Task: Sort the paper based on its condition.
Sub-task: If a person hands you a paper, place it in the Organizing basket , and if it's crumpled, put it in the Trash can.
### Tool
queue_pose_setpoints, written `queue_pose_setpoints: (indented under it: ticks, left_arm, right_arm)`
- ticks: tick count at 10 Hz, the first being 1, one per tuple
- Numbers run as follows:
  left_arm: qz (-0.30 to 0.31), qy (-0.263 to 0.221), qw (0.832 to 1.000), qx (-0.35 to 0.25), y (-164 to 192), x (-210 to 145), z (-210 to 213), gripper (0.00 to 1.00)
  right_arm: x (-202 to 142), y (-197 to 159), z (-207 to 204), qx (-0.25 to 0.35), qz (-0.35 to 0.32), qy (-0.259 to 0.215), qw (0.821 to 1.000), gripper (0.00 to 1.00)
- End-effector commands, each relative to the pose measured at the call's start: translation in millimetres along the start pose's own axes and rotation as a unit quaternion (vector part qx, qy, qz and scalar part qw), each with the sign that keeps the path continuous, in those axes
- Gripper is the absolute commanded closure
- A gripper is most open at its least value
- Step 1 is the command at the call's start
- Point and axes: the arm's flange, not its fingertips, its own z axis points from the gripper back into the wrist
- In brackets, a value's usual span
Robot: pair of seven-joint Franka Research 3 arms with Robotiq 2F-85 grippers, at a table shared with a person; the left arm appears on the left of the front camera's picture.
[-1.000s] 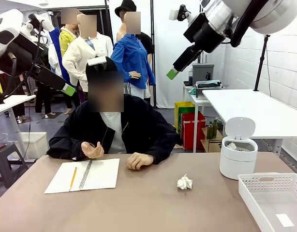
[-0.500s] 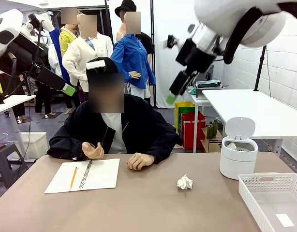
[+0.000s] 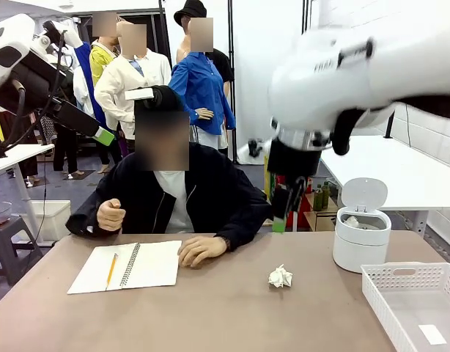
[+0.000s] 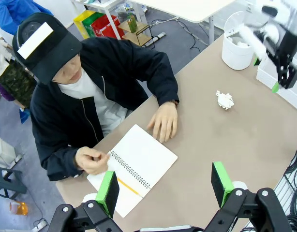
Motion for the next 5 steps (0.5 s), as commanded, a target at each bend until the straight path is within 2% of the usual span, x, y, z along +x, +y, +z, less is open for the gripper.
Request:
queue_pose_setpoints:
  ticks: [1,3,5]
  left_arm:
    - [0.002,-0.003,1.0,-0.002,1,-1,0,0.0]
    - [0.002,-0.003,1.0,-0.002,1,-1,0,0.0]
    - [0.002,-0.003,1.0,-0.002,1,-1,0,0.0]
  right_arm:
    - [3,-4,-37,-0.026,-0.019,0.023,0.999,0.0]
    - [4,-7,-72,-0.032,-0.047,0.018,0.998,0.0]
    - [7,-14,-86,-0.051,-0.075,-0.008,0.996,0.0]
